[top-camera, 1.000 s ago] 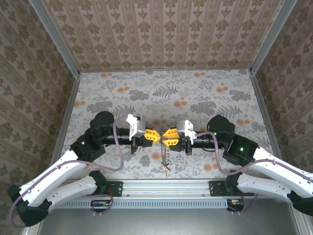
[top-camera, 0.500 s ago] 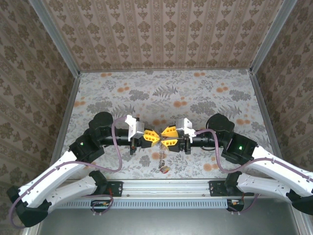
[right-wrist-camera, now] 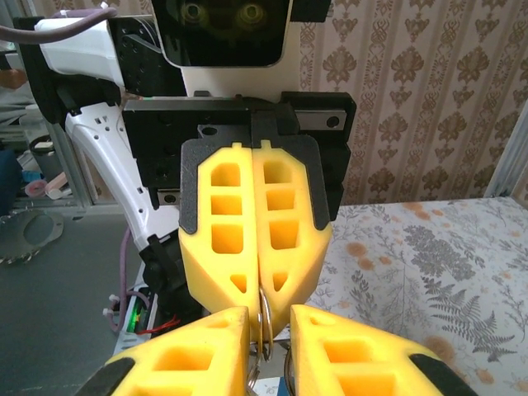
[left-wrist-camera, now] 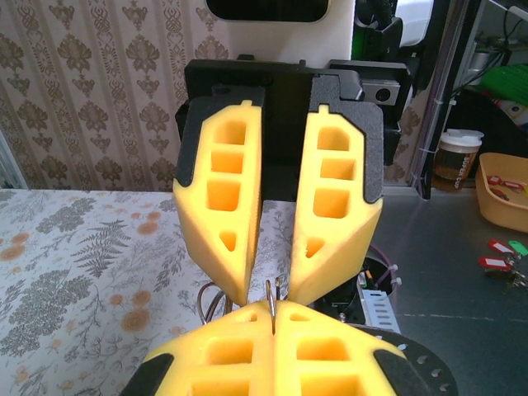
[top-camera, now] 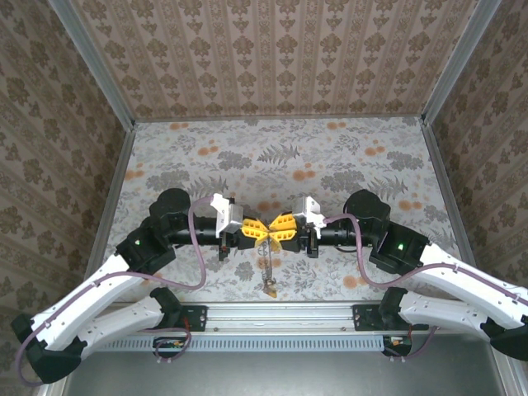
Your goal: Put the keys on the keyring
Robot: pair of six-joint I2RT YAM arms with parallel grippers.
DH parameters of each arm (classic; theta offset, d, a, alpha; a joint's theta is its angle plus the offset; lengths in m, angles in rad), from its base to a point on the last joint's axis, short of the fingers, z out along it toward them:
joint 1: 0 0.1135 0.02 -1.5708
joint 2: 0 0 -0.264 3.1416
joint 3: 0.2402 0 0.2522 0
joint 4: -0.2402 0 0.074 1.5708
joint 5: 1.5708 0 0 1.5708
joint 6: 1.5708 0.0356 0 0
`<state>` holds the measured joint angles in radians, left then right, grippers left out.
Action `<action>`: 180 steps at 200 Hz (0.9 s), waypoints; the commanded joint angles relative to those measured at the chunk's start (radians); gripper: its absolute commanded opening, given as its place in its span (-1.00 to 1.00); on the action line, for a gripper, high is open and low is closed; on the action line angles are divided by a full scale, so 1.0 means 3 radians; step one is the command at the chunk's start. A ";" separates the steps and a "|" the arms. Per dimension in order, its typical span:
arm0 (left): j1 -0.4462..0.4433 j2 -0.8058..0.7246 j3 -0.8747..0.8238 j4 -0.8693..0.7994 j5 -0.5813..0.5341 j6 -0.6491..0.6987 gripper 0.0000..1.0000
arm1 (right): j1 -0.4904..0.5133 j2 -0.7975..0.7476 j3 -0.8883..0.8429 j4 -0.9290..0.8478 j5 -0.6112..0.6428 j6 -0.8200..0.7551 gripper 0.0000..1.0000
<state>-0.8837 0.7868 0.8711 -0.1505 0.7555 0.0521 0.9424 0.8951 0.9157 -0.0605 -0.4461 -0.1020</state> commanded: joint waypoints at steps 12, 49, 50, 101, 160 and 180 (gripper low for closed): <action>0.0005 -0.0086 0.0108 0.0121 0.0084 0.0023 -1.00 | -0.0017 -0.0042 -0.0002 -0.0065 -0.0147 -0.0083 -0.54; 0.0005 -0.0097 0.0118 0.0134 0.0099 0.0015 -1.00 | -0.0013 0.0018 0.0029 -0.0176 -0.0265 -0.0120 -0.49; 0.0003 -0.0097 0.0115 0.0134 0.0100 0.0013 -1.00 | -0.0015 0.0018 0.0030 -0.0176 -0.0271 -0.0120 -0.48; 0.0005 -0.0090 0.0112 0.0156 0.0117 0.0007 -1.00 | -0.0020 0.0063 0.0031 -0.0121 -0.0282 -0.0130 -0.59; 0.0003 -0.0122 0.0122 0.0169 0.0137 0.0001 -1.00 | -0.0024 0.0055 0.0002 -0.0121 -0.0221 -0.0121 -0.52; 0.0004 -0.0129 0.0124 0.0174 0.0145 -0.0003 -1.00 | -0.0031 0.0004 -0.0036 -0.0087 -0.0170 -0.0104 -0.45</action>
<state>-0.8829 0.7753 0.8711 -0.1642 0.7673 0.0521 0.9360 0.9058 0.9150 -0.0872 -0.5053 -0.1349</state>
